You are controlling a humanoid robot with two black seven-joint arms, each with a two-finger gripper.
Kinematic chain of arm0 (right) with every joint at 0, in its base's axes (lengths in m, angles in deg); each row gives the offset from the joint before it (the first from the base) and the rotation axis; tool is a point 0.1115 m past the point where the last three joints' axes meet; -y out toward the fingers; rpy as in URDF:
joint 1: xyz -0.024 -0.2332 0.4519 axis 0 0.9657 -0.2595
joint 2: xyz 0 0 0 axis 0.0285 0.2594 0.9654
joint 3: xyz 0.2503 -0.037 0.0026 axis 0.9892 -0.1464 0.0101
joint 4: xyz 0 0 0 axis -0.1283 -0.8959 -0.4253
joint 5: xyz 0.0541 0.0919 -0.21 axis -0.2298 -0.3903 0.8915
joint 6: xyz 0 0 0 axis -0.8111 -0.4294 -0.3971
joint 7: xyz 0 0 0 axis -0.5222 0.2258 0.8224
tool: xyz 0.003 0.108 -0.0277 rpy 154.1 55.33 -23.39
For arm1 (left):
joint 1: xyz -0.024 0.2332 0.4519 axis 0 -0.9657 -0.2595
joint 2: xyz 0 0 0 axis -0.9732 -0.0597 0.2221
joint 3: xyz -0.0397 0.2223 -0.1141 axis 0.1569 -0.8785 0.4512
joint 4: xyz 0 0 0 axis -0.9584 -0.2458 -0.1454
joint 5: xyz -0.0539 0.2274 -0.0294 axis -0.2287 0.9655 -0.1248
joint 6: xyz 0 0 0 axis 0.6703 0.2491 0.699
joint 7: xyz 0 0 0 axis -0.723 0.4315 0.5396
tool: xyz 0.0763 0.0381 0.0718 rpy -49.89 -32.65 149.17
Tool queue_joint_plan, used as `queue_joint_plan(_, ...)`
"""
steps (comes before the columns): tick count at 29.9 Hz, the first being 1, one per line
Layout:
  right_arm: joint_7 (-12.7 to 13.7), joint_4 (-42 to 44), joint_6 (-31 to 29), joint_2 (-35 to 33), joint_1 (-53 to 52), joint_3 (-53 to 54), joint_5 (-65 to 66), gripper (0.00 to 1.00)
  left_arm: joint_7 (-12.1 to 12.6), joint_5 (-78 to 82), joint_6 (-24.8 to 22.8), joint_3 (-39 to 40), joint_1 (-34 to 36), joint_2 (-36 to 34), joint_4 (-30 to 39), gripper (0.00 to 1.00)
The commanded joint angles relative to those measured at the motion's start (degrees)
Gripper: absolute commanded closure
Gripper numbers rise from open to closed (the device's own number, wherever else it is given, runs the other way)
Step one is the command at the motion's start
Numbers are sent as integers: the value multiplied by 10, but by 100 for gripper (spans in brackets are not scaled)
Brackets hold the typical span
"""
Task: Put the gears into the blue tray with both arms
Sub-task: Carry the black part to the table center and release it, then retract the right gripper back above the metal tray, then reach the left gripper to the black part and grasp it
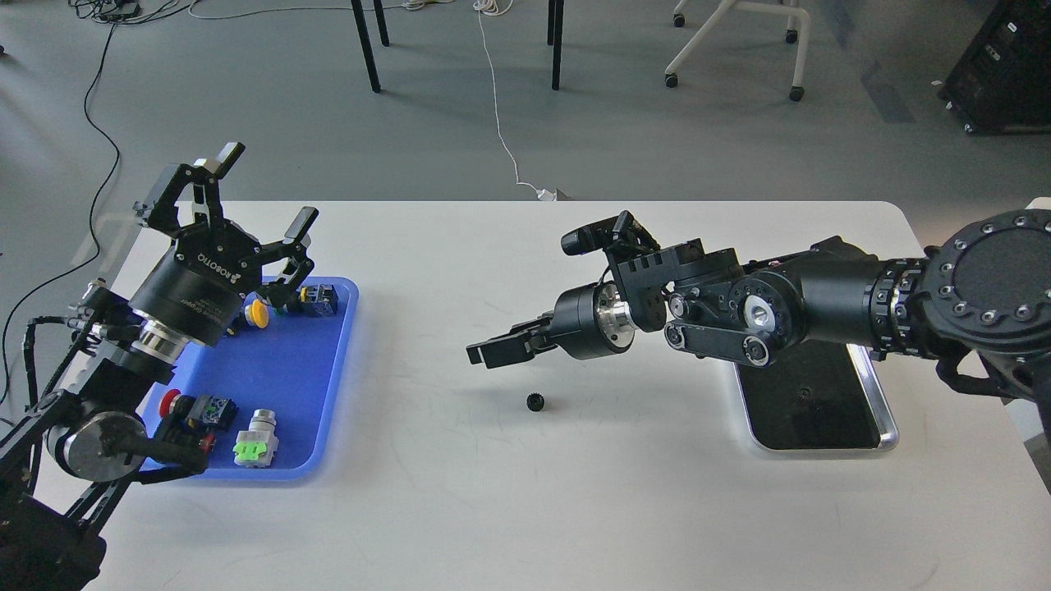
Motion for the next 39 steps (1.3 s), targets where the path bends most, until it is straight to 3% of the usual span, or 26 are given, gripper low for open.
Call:
queue_joint_plan(1,0,-2,-4,-3,13,67,-67,3,-2,18,1,0,2,-1,0,1)
queue_joint_plan(6,0,-7,-10,-108,76,182,-181,3,-6,97,1,1,2,3,0,1)
queue_joint_plan(9,0,-6,-53,-169,136,268,-246,3,-9,141,0,0,4,5,0,1)
queue_joint_plan(18,0,0,-185,-296,330,504,-412,2,-63,330,0,-6,26,7,-1,1)
queue_joint_plan(21,0,0,-195,-308,394,570,-431,2,-109,442,1,-50,59,7,-1,1)
queue_joint_plan(22,0,0,-195,-310,416,590,-432,2,-112,483,3,-72,72,8,-1,1)
queue_joint_plan(29,0,-4,-195,-321,498,642,-431,2,-112,715,17,-219,189,9,-1,1)
queue_joint_plan(34,0,-6,-195,-329,508,644,-431,2,-112,907,55,-358,298,24,-7,1)
queue_joint_plan(39,0,-7,-195,-337,510,644,-432,2,-112,1005,64,-417,350,67,-54,2)
